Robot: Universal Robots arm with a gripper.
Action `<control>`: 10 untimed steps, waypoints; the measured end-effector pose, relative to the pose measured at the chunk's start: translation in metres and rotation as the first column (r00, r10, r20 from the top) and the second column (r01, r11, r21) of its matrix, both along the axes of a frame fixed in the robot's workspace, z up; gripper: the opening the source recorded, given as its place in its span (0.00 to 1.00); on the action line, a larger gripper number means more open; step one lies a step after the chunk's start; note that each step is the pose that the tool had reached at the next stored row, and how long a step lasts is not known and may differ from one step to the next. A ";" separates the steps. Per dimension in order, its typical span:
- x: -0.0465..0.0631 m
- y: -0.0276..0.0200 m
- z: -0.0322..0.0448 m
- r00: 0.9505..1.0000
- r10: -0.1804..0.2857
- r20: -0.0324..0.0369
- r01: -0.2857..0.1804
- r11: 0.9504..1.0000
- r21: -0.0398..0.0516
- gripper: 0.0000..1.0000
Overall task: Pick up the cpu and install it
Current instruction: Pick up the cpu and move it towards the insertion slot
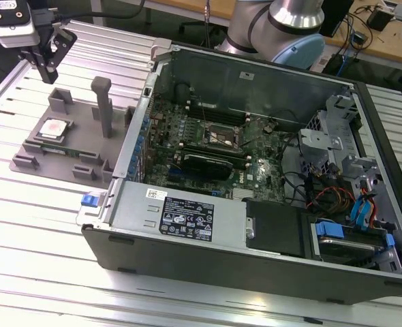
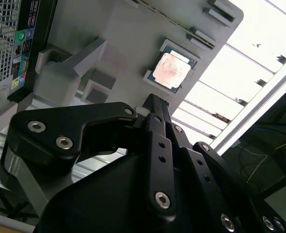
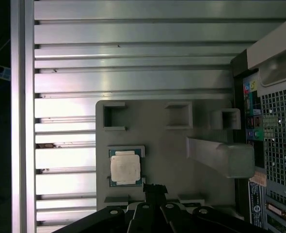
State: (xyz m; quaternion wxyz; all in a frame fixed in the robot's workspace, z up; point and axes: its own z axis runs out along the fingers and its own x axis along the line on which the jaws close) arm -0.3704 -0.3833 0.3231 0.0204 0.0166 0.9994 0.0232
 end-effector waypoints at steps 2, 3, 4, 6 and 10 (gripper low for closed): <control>-0.001 -0.0001 -0.0023 1.000 0.000 0.000 0.000 1.000 0.000 0.11; -0.001 -0.0001 -0.0033 1.000 0.000 0.000 0.000 1.000 0.000 0.11; -0.001 0.0000 -0.0042 1.000 0.000 0.000 0.000 1.000 0.000 0.11; -0.002 -0.0001 -0.0062 1.000 0.000 0.000 0.000 1.000 0.000 0.11; -0.002 -0.0001 -0.0102 1.000 0.000 0.000 0.000 1.000 0.000 0.11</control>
